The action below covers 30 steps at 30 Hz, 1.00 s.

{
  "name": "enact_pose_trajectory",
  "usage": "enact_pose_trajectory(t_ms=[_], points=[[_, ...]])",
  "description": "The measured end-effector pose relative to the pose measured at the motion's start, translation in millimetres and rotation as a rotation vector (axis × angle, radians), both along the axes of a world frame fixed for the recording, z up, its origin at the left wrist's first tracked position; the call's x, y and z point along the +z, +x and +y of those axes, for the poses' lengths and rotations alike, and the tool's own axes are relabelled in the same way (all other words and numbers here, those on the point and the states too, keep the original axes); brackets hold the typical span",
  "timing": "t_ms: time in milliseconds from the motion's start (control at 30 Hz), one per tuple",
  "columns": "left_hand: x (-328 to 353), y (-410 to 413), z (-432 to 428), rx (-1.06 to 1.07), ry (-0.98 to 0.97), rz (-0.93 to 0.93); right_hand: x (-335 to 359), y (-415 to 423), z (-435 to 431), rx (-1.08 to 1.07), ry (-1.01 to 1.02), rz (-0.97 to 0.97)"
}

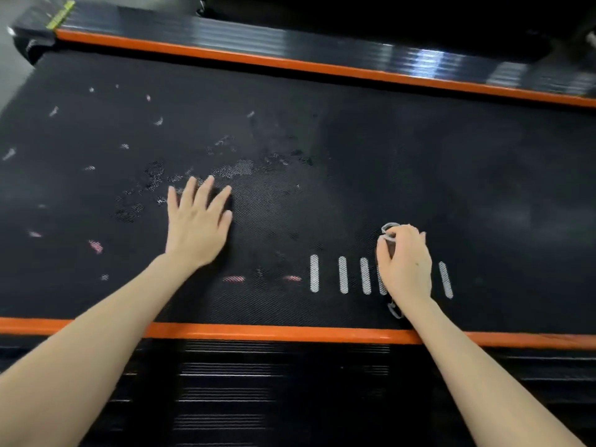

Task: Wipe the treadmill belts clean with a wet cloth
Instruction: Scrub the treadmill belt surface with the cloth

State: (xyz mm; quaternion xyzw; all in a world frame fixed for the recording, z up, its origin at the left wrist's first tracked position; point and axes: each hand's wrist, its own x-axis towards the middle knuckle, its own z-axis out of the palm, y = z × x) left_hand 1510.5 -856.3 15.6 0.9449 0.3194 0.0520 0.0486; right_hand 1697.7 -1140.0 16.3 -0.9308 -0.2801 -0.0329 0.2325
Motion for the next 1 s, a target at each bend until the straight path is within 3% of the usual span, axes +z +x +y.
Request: enact_pose_trajectory(t_ms=[267,433,567,767,1000], points=[[-11,-10,22,-0.058,-0.025,-0.025,20,-34,25,-0.150,0.001,0.014],[-13,-13,27,-0.077,-0.043,-0.058,5,-121,99,0.422,-0.051,-0.035],[-13,-15,30,-0.093,-0.059,-0.084,16,-92,75,0.525,-0.204,0.067],[-15,-14,30,-0.094,-0.048,-0.072,13,-75,34,0.459,-0.336,-0.214],[-18,-13,26,-0.085,-0.024,-0.077,3,-46,90,0.292,-0.257,-0.286]])
